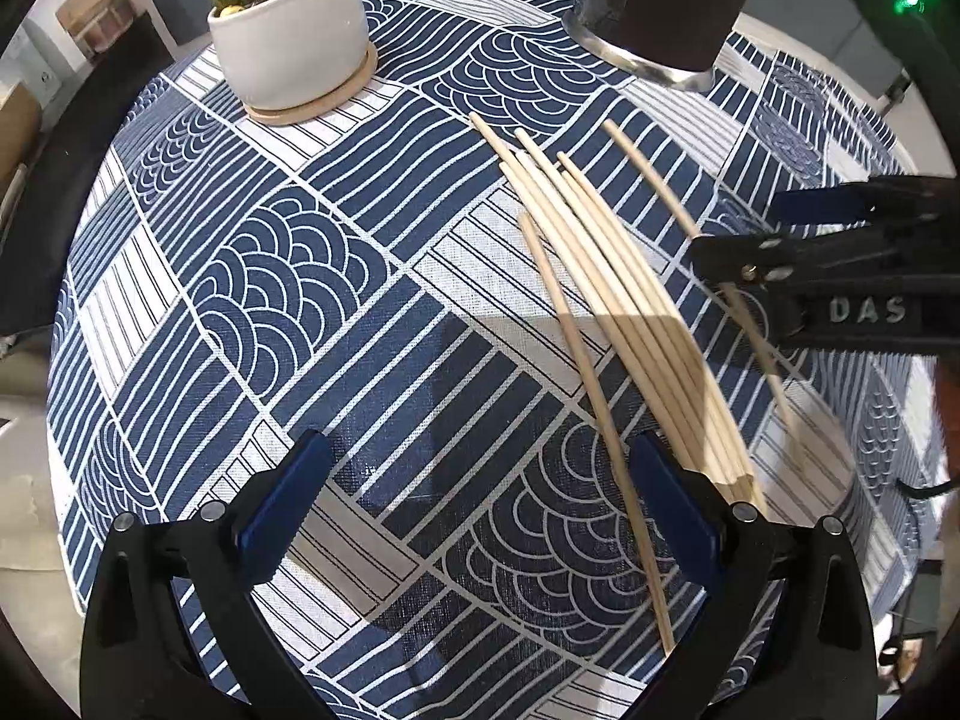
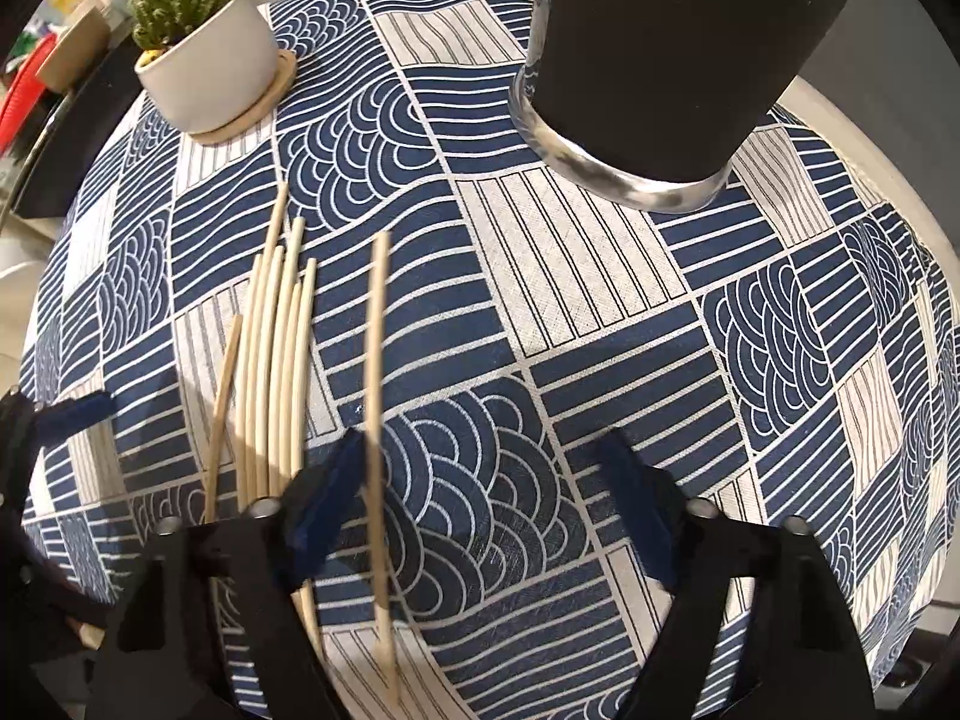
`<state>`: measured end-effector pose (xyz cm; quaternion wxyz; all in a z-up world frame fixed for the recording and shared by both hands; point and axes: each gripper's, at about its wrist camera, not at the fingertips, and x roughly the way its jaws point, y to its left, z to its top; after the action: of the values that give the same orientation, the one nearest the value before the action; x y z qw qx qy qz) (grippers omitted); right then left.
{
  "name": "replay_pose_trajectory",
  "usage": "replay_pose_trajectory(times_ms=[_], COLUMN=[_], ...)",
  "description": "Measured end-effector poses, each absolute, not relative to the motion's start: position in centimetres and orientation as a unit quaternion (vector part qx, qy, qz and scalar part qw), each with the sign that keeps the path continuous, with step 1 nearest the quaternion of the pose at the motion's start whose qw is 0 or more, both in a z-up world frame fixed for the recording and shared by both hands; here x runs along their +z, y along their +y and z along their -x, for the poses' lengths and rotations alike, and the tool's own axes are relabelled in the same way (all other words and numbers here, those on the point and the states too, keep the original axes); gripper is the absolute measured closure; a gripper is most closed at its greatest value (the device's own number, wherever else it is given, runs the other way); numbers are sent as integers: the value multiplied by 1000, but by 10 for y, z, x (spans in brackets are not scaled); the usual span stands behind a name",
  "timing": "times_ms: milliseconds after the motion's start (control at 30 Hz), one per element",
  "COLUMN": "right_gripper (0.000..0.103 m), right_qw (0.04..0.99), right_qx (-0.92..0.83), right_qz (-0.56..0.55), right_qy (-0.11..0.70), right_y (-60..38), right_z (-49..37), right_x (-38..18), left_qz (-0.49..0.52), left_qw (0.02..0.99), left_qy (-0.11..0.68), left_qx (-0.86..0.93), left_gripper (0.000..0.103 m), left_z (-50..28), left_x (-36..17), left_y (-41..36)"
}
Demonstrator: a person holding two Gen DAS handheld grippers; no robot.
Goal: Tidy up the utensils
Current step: 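Close the right tool on a chopstick while the left tool grasps another chopstick, then lift and carry both held chopsticks upright over the black cup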
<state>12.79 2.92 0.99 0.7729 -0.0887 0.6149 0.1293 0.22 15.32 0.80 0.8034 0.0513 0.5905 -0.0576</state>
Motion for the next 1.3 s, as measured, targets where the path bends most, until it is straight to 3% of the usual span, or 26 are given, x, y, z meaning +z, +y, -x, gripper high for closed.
replay_pose_trajectory(times_ms=[167,300,400,467,500,667,733,1300], right_gripper=[70,83,94,98,98,98,98,98], right_qw=[768,767,767,768,768,770,771,788], right_qx=[135,140,140,142,143,144,146,126], right_qz=[94,99,100,97,95,95,90,51], right_qy=[619,618,618,617,617,614,614,601], right_y=[30,24,16,6,0,-31,-47,-171], right_z=[-118,-116,-105,-97,-94,-75,-67,-21], right_x=[20,23,26,26,26,21,22,39], left_qz=[-58,-54,-44,-36,-33,-4,9,76], left_qw=[814,816,819,821,820,816,813,799], left_qy=[575,573,571,569,570,578,582,596], left_qx=[-60,-55,-44,-34,-31,-6,0,29], left_gripper=[5,6,22,40,44,85,94,98], left_z=[3,3,6,8,9,7,7,22], left_x=[9,10,16,20,22,24,24,36], left_y=[156,164,176,187,192,210,217,244])
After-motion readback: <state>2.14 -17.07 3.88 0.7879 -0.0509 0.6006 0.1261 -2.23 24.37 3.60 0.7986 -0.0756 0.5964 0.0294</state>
